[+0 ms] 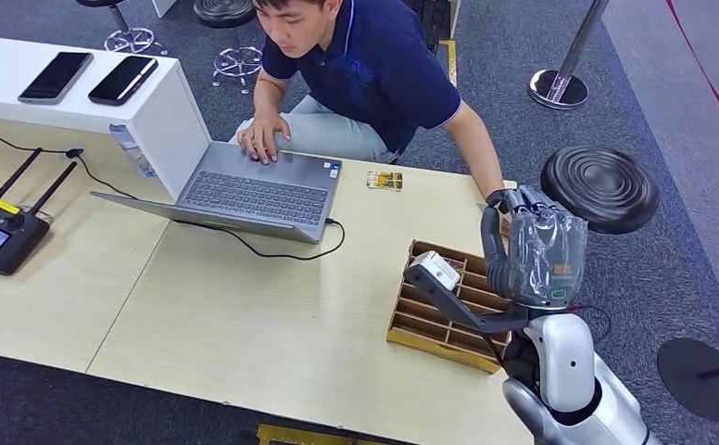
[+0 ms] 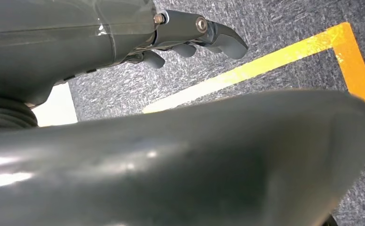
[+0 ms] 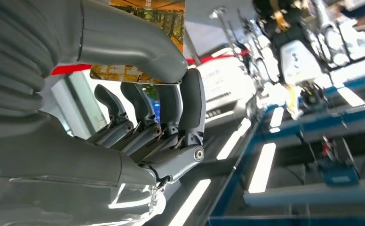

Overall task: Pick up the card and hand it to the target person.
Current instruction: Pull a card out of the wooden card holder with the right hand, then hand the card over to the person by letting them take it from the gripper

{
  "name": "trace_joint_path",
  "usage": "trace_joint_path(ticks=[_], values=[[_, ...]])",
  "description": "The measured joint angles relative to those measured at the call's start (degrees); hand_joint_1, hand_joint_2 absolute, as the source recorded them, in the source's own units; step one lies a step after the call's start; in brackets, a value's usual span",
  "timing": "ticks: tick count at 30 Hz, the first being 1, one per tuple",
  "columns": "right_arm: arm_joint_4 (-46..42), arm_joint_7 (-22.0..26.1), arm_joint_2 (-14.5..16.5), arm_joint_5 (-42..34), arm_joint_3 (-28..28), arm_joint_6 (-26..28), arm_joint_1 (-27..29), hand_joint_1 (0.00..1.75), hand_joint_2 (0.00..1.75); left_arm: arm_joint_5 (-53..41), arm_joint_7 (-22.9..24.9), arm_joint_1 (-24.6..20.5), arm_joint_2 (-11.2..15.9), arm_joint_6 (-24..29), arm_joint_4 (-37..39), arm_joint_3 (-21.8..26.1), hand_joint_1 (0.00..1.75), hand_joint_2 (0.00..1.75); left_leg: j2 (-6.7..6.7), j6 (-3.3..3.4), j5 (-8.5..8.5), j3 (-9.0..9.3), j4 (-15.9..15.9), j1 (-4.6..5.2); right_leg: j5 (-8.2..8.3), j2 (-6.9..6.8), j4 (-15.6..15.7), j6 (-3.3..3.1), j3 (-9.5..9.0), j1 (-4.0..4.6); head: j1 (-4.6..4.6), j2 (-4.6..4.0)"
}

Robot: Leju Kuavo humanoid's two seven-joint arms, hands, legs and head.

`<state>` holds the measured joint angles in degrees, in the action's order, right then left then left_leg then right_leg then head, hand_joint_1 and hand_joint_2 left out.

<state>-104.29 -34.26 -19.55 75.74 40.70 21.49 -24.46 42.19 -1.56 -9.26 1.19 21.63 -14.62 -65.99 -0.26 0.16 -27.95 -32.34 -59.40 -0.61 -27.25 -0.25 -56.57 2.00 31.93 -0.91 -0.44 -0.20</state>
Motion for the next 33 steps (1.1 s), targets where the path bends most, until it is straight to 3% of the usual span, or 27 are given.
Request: trace_joint_path(ticks=[5,11,28,29,32,33], values=[[-3.65,0.98,-0.16,-6.62,-0.63,1.41,-0.47,1.47,1.75,-0.02,0.02,0.14,0.01,0.07,0.01,0.00,0.00,0.00,0.00,0.00,0.00,-0.01,0.01,0.00,0.00,0.00,0.00,0.00,0.00,0.00,0.00,0.00],[-1.94,5.18,0.90,-13.20,0.30,3.16,-0.60,1.47,1.75,-0.59,0.42,-0.16,0.00,-0.08,0.00,0.00,0.00,0.00,-0.01,0.00,0.00,-0.04,0.02,-0.01,0.00,-0.03,-0.01,0.00,-0.01,0.00,0.00,0.00],[10.24,8.67,6.60,-17.86,4.74,5.12,-0.76,1.47,1.75,-1.90,1.57,-0.79,-0.01,-0.08,0.00,0.00,0.00,0.00,-0.03,0.00,0.00,-0.07,0.02,-0.01,-0.01,-0.04,-0.01,0.00,0.01,0.00,0.00,0.00],[10.56,8.67,6.72,-17.88,4.80,5.15,-0.76,1.46,1.75,-1.93,1.56,-0.79,-0.01,-0.09,0.00,0.00,0.00,0.44,-0.03,0.00,0.00,-0.06,0.02,-0.01,-0.01,-0.04,-0.01,0.00,0.01,0.00,0.00,0.00],[11.41,8.66,6.98,-17.84,5.06,5.33,-0.77,1.67,1.75,-2.16,1.57,-0.79,-0.01,-0.40,0.00,0.00,0.00,1.75,-0.03,0.00,0.00,-0.06,0.02,-0.01,-0.01,-0.04,-0.01,0.00,0.01,0.01,-0.01,0.00],[11.71,8.65,7.05,-17.80,5.16,5.45,-0.77,1.75,1.75,-2.34,1.67,-0.79,-0.01,-0.61,0.00,0.00,0.00,1.75,-0.03,0.00,0.00,-0.06,0.02,-0.01,-0.01,-0.04,-0.01,0.00,0.01,0.01,-0.01,0.00]])
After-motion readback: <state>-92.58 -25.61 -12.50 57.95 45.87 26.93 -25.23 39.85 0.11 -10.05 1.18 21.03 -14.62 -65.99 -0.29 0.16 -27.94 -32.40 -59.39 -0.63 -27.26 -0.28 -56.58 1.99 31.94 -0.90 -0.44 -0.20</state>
